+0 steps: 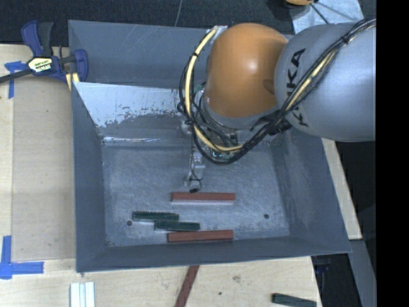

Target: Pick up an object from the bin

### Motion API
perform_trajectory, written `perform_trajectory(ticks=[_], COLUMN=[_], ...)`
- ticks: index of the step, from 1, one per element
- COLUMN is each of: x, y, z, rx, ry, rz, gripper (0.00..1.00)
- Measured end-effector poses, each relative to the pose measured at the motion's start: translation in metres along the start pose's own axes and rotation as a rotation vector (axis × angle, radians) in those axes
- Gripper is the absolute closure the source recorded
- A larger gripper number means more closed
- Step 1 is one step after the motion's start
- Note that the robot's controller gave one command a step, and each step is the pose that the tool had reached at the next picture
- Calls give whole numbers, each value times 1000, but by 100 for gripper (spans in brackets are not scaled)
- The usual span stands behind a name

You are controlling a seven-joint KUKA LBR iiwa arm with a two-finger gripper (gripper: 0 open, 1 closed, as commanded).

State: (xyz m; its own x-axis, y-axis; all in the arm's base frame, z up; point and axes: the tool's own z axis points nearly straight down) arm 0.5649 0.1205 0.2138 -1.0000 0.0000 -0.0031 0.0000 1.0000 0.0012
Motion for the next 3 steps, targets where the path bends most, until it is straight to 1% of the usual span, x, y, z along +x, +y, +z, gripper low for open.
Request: perform_trajectory(ticks=[1,2,3], x=[13,49,34], y=[-16,-41,-38], z=[50,117,109], rx=[-2,1,1], ry=[-6,0,-1], rz=[-3,64,29], gripper=[0,0,100])
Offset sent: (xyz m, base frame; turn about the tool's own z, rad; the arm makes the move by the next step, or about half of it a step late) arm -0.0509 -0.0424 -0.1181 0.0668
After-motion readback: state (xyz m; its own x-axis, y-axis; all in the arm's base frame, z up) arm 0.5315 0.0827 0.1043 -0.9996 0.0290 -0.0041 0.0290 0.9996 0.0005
